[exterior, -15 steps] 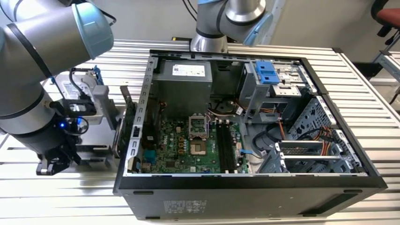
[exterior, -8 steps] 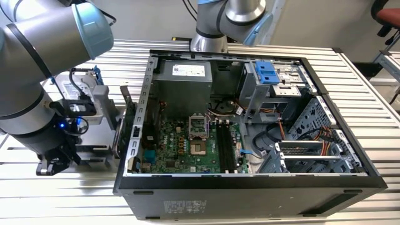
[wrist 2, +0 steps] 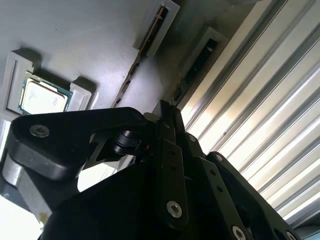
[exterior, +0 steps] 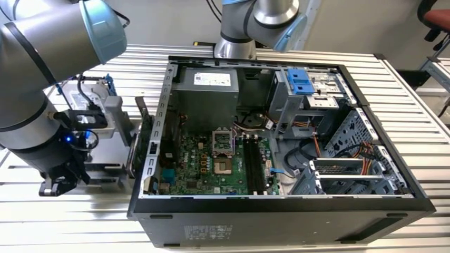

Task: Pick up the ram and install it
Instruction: 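Pick up the ram and move it above insertion slot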

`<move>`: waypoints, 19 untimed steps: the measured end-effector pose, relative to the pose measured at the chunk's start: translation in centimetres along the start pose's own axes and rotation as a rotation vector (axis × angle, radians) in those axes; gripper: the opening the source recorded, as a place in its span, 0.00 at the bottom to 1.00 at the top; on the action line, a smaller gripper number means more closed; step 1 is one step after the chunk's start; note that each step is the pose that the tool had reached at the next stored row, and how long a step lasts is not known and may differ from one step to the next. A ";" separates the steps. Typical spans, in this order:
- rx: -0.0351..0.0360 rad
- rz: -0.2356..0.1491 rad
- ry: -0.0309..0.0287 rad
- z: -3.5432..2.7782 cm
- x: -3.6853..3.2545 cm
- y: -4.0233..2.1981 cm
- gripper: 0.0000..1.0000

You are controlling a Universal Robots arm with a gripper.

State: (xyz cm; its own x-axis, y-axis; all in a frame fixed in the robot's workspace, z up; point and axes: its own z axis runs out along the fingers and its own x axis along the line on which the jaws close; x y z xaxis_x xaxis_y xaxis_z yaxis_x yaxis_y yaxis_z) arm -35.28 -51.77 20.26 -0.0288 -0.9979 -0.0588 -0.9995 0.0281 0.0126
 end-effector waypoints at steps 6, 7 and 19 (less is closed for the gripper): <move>-0.0001 0.000 0.0009 -1.81 -0.11 0.02 0.00; 0.0000 0.000 0.0016 -2.03 -0.13 0.02 0.00; 0.0003 0.000 0.0101 -4.12 -0.27 0.06 0.00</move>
State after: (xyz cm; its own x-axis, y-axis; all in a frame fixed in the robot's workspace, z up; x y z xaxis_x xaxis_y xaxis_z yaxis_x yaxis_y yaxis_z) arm -35.29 -51.74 24.39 -0.0287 -0.9984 -0.0487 -0.9995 0.0282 0.0123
